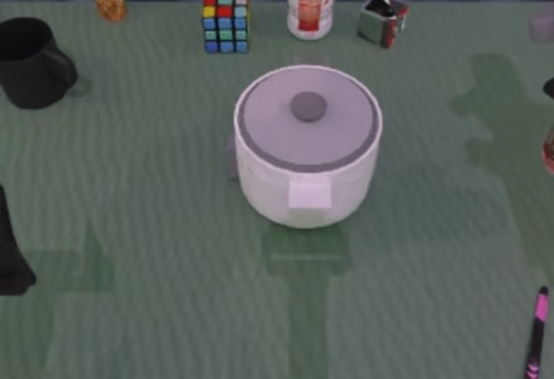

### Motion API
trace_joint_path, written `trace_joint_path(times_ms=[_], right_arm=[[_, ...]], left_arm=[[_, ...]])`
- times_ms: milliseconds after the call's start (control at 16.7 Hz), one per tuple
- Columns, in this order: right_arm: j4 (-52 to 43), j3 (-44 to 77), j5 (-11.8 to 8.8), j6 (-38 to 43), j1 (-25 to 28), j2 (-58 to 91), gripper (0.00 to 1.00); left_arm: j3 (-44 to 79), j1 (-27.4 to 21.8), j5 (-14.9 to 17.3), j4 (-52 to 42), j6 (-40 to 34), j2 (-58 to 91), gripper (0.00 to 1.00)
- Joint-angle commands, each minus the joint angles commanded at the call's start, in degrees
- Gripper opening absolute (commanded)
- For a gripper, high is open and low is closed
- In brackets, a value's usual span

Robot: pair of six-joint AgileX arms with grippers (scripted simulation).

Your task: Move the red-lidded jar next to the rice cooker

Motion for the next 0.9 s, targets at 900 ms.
trace_joint_path(times_ms=[900], right_arm=[[3.9,10.6,-0.2,47.8,12.8,13.0,0.00]], left_arm=[[0.0,0.0,0.0,0.0,0.0,0.0,1.00]])
